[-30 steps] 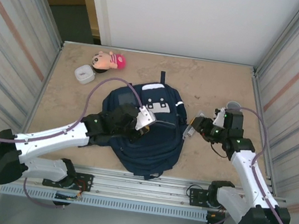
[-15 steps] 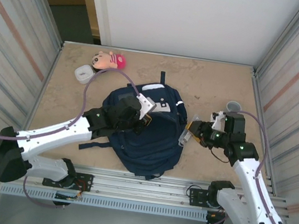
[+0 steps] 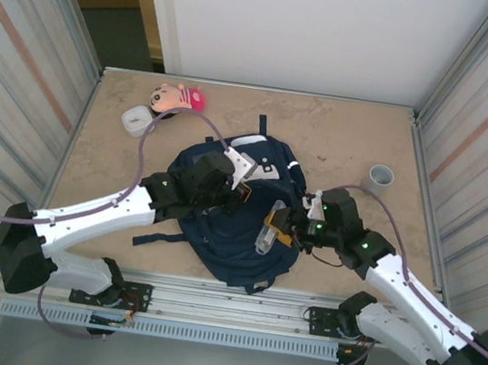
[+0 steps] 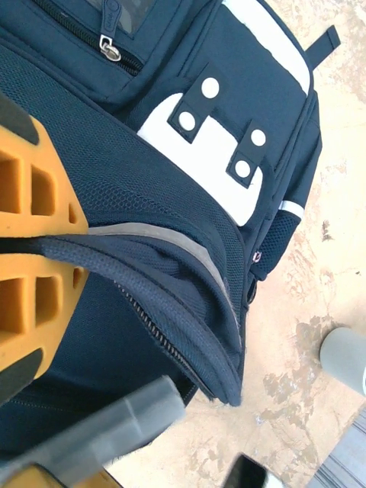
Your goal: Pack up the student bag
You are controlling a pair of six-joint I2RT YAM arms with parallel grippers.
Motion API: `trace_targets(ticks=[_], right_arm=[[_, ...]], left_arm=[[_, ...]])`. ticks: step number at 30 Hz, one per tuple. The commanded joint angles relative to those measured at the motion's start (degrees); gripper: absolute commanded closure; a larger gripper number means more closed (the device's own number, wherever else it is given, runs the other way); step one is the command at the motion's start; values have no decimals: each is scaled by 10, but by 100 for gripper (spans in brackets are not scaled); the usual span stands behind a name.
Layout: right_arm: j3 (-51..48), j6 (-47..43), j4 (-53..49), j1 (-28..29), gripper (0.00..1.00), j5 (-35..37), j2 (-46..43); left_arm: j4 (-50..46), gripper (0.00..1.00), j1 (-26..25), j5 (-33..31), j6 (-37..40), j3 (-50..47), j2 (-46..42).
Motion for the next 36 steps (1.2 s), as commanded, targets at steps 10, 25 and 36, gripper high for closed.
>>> trace_targets(ticks=[10,25,36], right_arm=[[15,114,225,24,61,66,155],[-15,115,236,15,36,155,117],[-46,-46,215,20,34,99,-53]], left_arm=[[82,100,3,58,-46,29,-6],[68,100,3,7,-37,10,-23],[69,100,13,1,-17,-30,-17]])
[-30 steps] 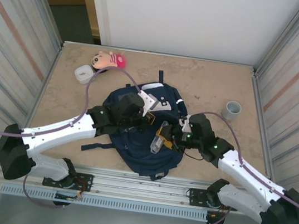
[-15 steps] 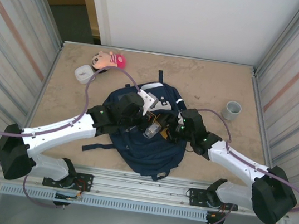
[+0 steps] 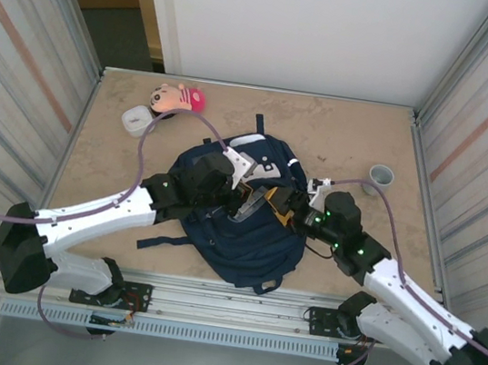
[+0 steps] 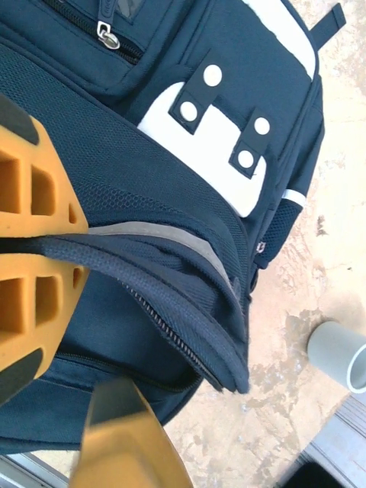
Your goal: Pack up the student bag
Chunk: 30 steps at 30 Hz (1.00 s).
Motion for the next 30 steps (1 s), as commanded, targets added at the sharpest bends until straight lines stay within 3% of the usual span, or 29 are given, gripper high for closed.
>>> trace_targets(ticks=[1,8,14,17,19,22,24,26,30], right_arm=[[1,-67,3,0,32,-23,-25],[0,28,86,-25,21,-29,30],[29,53,123,-32,21,-40,115],[37,52,120,-42,34,-33,135],[43,45,122,-52,54,-37,145],[52,31,120,-65,75,-57,156],[59,22,109,-68,80,-63,156],[64,14,96,-69,81,-67,156],[72,2,78,-70,82,-72,155]], left_arm=[[48,99,9,1,13,-18,-15],[95,96,9,63,23,-53,-15],[118,94,9,114,58,-63,-17],[110,90,9,121,69,-70,-23],[110,83,9,116,71,-82,-33],[105,58,8,96,68,-108,-61],[96,42,10,75,63,-125,-84],[79,35,14,47,49,-145,-112],[44,34,35,-5,-1,-201,-182]])
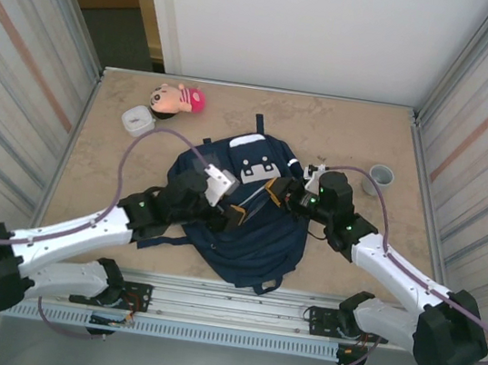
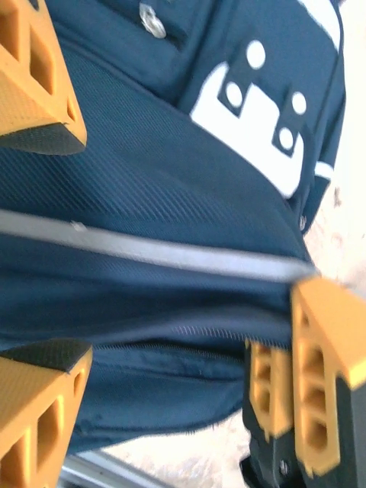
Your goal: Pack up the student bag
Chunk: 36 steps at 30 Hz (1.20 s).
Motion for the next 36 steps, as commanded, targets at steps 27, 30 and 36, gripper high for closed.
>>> trace_targets(ticks=[27,30,36], right_arm=[[53,-46,-10,-21,81,-50,26],[55,-45,-12,-38,81,-63,31],[63,-47,-14,-61,82,-81,36]], left_arm=[[138,30,163,241,-61,-159,14],[157,34,164,280,-67,-161,22],[180,36,163,316,-72,-176,9]])
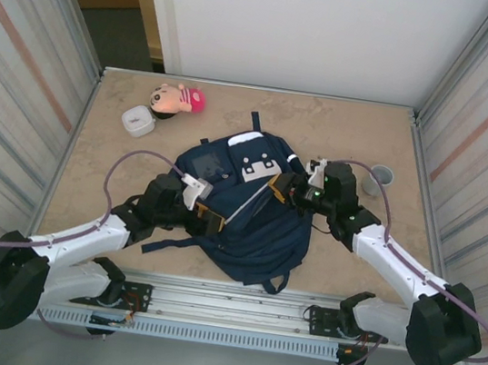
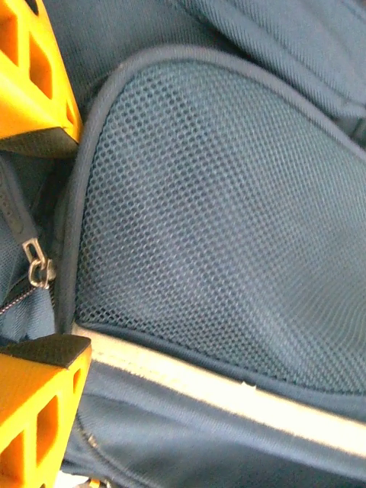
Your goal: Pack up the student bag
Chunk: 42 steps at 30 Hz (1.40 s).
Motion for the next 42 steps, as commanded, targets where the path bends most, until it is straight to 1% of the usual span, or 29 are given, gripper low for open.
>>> trace_targets(ticks=[1,6,10,11,12,14,15,20,23,27,31,32,34,37,39,42], right_arm=[[29,-19,22,-10,82,-12,3],[35,-20,21,-12,82,-16,6],[37,-20,16,-15,83,-15,6],[38,-21,14,-15,83,-16,5],[39,-21,11,-15,83,-16,5],[40,-23,9,-16,83,-15,4],[41,-23,7,-16,83,-15,4],[45,-23,6,-18,84,-16,8],[46,-23,9,-18,84,-17,9],[46,-24,4,-17,84,-15,7],[45,-28,-2,-18,84,-11,8],[44,-27,-1,-18,83,-10,9],[41,-26,-3,-18,76,-11,11],[23,-18,-4,-5,59,-5,-3],[2,-13,-9,22,50,9,-20],[-35,0,-7,81,46,45,-42]], left_arm=[[19,36,0,45,4,-4,-9],[16,37,1,93,11,-2,9],[11,38,0,107,13,-6,9],[10,38,0,108,13,-8,7],[10,41,1,107,13,-10,3],[2,51,0,98,14,-15,-4],[-3,52,0,92,16,-18,-8],[-10,54,1,82,24,-28,-19],[-13,63,1,66,27,-32,-16],[-11,85,1,61,28,-32,-10],[-8,96,0,67,26,-32,-20],[-9,98,0,69,26,-32,-25],[-15,100,-1,65,26,-32,-38],[-29,100,-1,44,26,-36,-61],[-40,100,-1,26,27,-38,-74],[-47,100,-1,15,28,-39,-81]])
